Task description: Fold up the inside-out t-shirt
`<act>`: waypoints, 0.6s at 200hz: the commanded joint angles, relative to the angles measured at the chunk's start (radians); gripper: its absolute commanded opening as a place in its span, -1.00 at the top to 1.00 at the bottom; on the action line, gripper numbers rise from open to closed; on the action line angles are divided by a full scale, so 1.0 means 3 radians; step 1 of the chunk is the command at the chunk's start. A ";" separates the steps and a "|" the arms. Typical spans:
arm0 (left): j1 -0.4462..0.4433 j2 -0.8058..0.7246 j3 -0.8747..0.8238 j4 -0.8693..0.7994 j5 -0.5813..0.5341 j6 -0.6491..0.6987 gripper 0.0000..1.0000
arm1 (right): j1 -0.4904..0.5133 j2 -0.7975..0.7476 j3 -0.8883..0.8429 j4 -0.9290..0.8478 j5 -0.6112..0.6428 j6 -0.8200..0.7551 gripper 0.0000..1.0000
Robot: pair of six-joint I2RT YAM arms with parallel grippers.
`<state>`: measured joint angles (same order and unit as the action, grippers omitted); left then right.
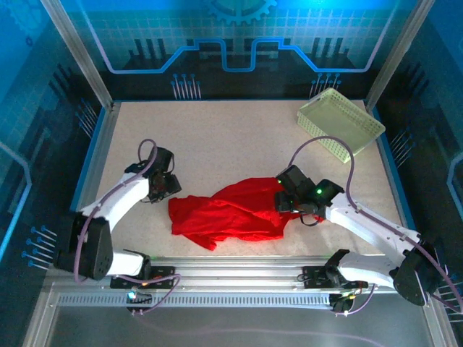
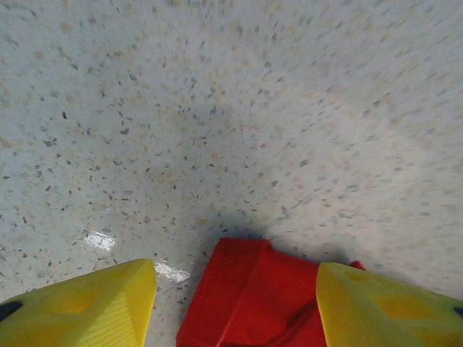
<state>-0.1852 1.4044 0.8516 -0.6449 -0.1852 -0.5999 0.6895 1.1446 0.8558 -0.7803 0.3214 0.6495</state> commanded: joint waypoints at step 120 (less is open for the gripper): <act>-0.0035 0.0756 0.0210 0.0051 0.0211 0.0292 0.37 | -0.0135 0.0229 -0.0114 0.0234 -0.0136 0.0002 -0.24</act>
<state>-0.1917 1.6207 0.9016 -0.6189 -0.1452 -0.5297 0.6598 1.2045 0.8318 -0.7185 0.2829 0.6430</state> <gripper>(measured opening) 0.340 0.622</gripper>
